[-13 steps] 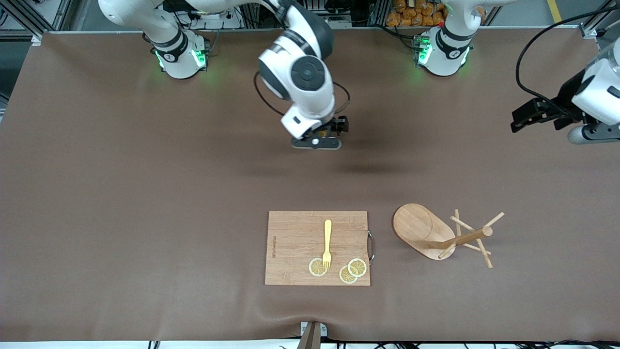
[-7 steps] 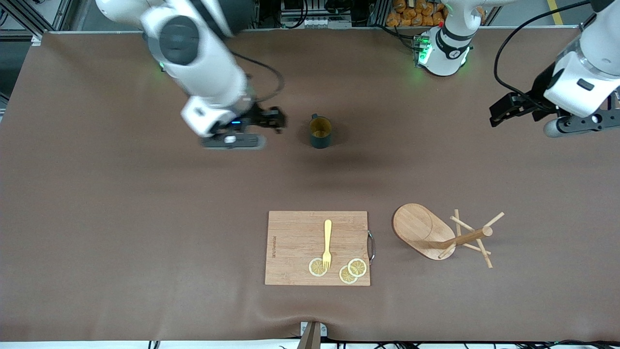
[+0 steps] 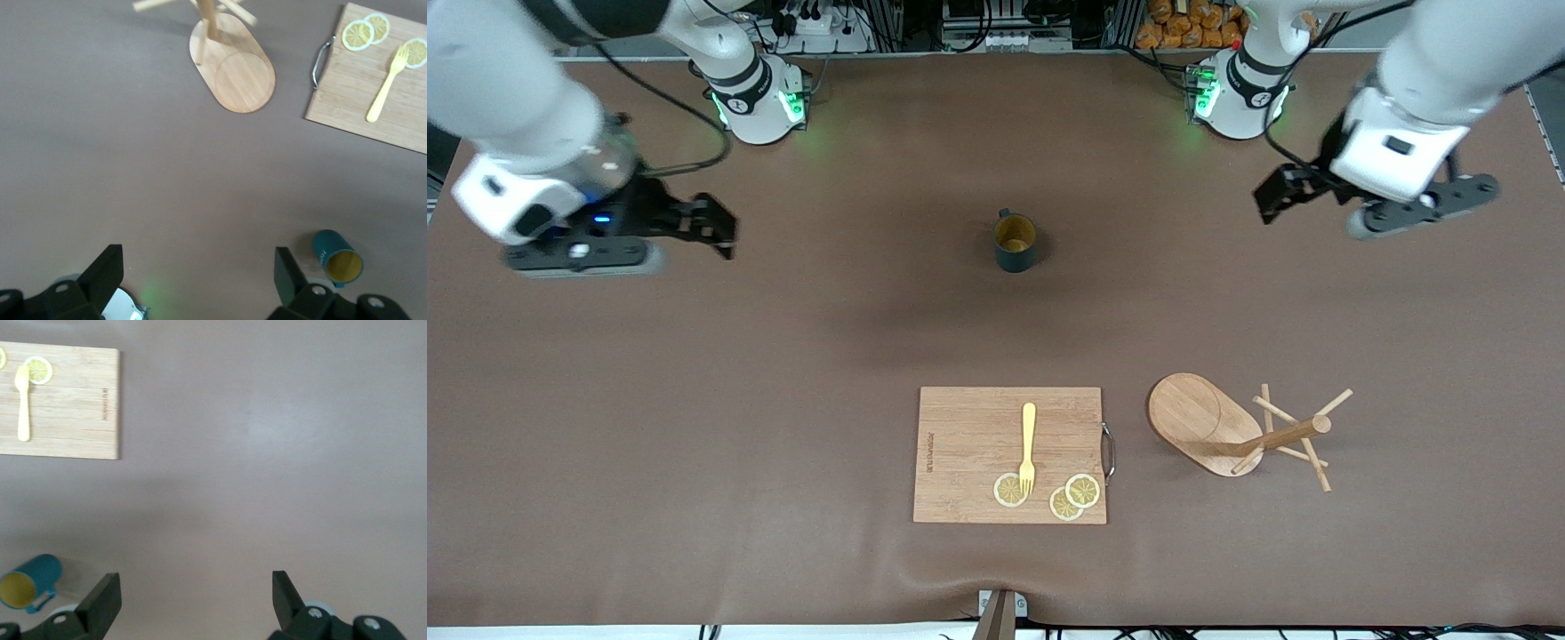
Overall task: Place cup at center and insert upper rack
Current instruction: 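Release the mug with the right gripper while the left gripper approaches, then lower the left gripper onto the mug handle and grasp it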
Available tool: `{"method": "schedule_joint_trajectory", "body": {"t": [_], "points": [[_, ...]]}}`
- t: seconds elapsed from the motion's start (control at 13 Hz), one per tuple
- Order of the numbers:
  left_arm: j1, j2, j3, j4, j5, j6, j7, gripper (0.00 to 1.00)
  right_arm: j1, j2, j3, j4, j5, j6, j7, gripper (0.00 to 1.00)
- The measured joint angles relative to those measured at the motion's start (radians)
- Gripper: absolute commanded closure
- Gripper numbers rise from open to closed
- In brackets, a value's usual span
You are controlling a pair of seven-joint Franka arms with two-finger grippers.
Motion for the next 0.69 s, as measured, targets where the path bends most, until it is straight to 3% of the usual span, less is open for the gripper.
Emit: {"method": "schedule_joint_trajectory", "body": {"t": [0.46,0.69], "points": [[-0.044,0.012,-0.28,-0.005,0.137,0.001,-0.355,0.0,-0.236,-0.006,0.002,-0.028,0.0,-0.005,-0.16,0.0],[-0.185,0.076,-0.316,-0.013,0.281,0.001,-0.479,0.0,-0.303,-0.01,0.003,-0.052,0.0,-0.004,-0.224,0.0]]}}
